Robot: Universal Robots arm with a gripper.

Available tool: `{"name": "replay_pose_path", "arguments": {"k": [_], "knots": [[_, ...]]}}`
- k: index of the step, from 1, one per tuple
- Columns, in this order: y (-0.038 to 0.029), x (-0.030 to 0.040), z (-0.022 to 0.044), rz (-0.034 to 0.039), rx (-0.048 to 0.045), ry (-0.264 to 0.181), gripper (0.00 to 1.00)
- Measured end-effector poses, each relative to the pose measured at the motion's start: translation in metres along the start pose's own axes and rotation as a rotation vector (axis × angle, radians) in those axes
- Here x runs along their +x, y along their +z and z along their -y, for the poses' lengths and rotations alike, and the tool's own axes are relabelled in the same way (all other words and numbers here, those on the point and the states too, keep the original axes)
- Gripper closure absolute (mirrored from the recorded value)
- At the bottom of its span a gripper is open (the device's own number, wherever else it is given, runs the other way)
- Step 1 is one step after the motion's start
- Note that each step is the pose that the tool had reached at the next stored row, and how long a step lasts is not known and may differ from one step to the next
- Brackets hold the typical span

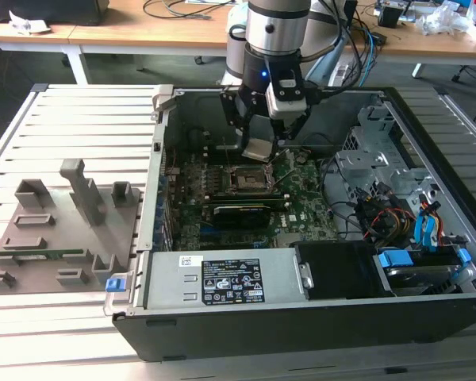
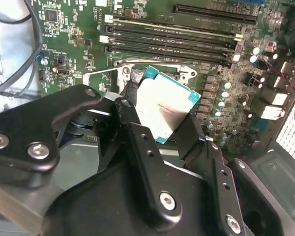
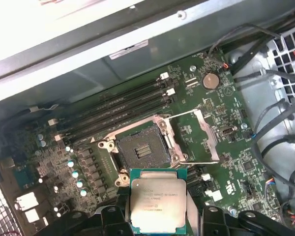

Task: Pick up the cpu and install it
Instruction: 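Place the cpu into insertion slot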

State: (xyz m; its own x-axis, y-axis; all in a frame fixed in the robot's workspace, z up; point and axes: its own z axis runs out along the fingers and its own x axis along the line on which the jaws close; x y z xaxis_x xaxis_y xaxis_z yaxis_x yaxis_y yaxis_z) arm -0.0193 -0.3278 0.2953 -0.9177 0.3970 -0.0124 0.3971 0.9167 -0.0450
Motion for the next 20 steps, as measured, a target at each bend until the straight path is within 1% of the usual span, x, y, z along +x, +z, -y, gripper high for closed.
{"name": "replay_pose_path", "arguments": {"k": [7,13,16,20], "knots": [[0.0001,0.0000,0.0000,-0.0033,0.0010,0.074,0.45],[0.0001,0.0000,0.0000,-0.0072,0.0028,0.167,0.45],[0.0003,0.0000,0.0000,-0.0081,0.0045,0.203,0.45],[0.0003,0.0001,0.0000,-0.0081,0.0069,0.227,0.45]]}}
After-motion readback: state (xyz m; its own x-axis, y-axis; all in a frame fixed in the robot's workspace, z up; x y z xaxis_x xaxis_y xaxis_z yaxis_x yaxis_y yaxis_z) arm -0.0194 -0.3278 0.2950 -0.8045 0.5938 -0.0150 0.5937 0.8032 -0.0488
